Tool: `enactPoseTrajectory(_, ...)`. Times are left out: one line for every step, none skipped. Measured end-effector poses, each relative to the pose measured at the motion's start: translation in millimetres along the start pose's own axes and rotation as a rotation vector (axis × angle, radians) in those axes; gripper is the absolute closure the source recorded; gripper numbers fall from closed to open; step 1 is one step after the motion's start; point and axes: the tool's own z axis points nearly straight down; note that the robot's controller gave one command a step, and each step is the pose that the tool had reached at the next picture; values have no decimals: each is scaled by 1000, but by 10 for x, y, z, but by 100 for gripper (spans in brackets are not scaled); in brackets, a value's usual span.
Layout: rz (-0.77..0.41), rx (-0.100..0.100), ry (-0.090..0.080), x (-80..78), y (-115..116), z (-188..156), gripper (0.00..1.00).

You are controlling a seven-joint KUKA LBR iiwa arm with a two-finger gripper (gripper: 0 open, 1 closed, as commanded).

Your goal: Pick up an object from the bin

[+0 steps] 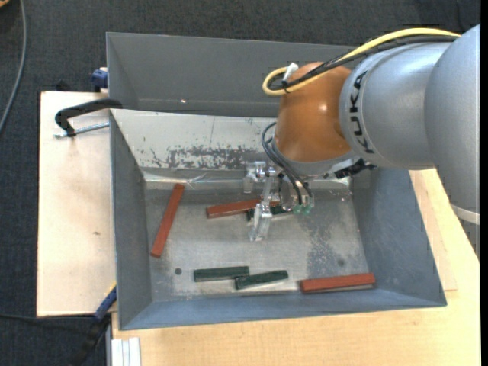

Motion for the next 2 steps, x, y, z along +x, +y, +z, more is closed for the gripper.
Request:
enactPoseTrajectory(-82,1,-6,-177,227,90,0)
enactPoseTrajectory(192,1,1,-158,342,415,0)
